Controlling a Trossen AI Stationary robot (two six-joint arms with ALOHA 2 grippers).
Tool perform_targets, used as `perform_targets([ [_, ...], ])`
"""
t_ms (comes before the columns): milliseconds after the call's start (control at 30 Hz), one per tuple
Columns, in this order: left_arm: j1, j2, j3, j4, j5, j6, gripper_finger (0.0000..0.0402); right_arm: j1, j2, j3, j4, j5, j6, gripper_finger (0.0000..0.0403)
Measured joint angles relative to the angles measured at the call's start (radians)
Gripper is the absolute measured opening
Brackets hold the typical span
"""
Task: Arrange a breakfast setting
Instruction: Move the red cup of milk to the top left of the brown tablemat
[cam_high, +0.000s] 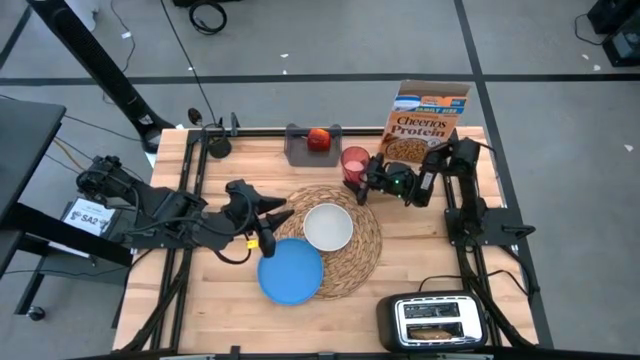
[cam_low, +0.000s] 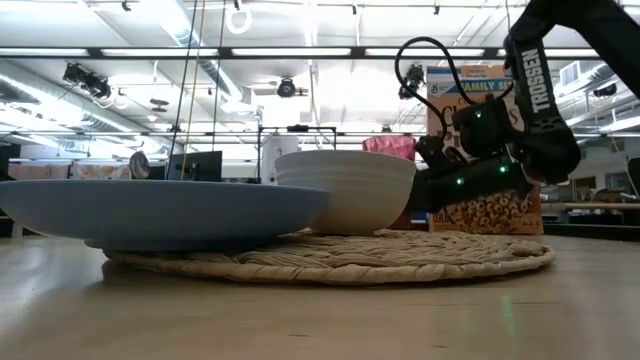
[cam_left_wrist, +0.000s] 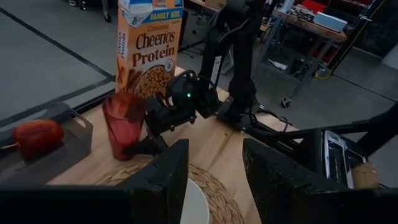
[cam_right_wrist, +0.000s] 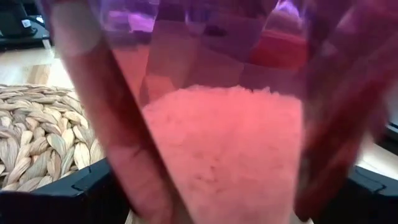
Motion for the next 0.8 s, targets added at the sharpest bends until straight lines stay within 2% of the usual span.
perform_targets([
  [500,-0.019,-0.006,0.001,-0.001,0.025,-0.001,0.0157,-0.006,-0.179,-0.003,-0.304,-0.01,0.001,0.039],
  [800,-0.026,-0.015,0.001,-0.002,0.027,-0.001,0.0157,-0.006,-0.338,-0.003,-0.594,-0.023,0.002,0.039],
])
